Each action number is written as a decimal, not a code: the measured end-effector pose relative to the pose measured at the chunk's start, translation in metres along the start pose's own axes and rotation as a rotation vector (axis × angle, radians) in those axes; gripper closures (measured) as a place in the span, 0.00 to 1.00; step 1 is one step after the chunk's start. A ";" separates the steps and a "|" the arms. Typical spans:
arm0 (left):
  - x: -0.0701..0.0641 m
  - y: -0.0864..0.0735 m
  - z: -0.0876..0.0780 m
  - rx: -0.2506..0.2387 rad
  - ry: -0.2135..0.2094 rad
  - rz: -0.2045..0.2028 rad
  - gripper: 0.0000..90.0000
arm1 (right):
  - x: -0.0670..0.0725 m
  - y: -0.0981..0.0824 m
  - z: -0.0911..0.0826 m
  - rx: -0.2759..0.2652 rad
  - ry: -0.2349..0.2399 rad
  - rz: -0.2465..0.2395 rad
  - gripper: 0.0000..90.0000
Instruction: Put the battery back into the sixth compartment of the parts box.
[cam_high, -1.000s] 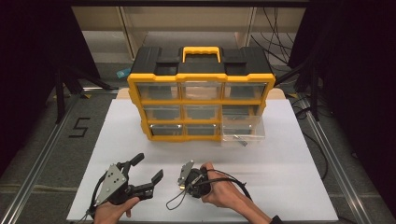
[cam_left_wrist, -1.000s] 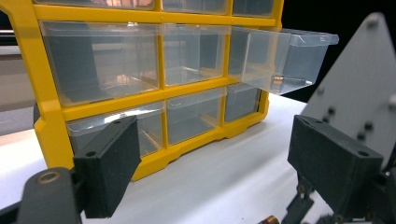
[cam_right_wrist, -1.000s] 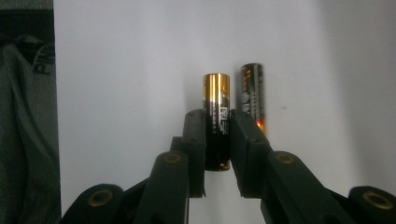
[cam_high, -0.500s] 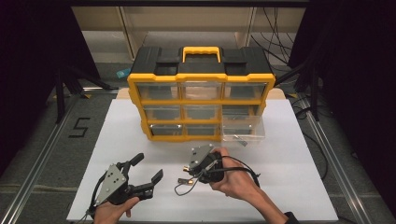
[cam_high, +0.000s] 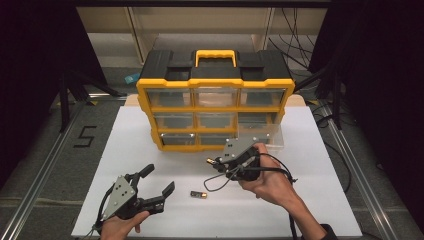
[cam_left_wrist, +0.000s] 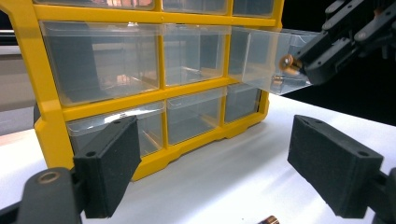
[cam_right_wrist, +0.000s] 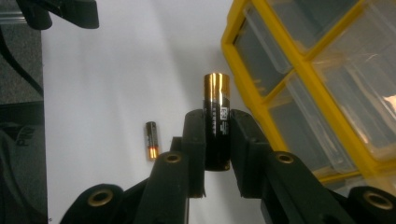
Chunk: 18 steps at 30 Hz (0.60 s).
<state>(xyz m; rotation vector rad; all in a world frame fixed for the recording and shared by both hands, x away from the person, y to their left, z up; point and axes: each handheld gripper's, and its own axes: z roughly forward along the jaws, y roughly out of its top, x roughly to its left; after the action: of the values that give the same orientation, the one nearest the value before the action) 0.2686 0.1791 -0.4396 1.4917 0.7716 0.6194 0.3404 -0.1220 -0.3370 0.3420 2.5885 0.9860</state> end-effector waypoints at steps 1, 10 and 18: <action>0.000 0.000 0.000 0.000 -0.001 -0.001 0.18 | -0.002 0.000 -0.002 -0.002 -0.003 -0.002 0.85; 0.000 0.000 0.000 0.001 0.000 0.000 0.18 | -0.014 -0.002 -0.022 -0.048 -0.047 0.023 0.85; 0.000 0.000 0.000 0.001 -0.001 0.001 0.18 | -0.024 -0.005 -0.041 -0.092 -0.075 0.055 0.85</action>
<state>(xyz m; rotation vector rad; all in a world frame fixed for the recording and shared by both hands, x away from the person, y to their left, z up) 0.2687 0.1790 -0.4396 1.4931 0.7708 0.6188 0.3450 -0.1578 -0.3065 0.4199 2.4695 1.0868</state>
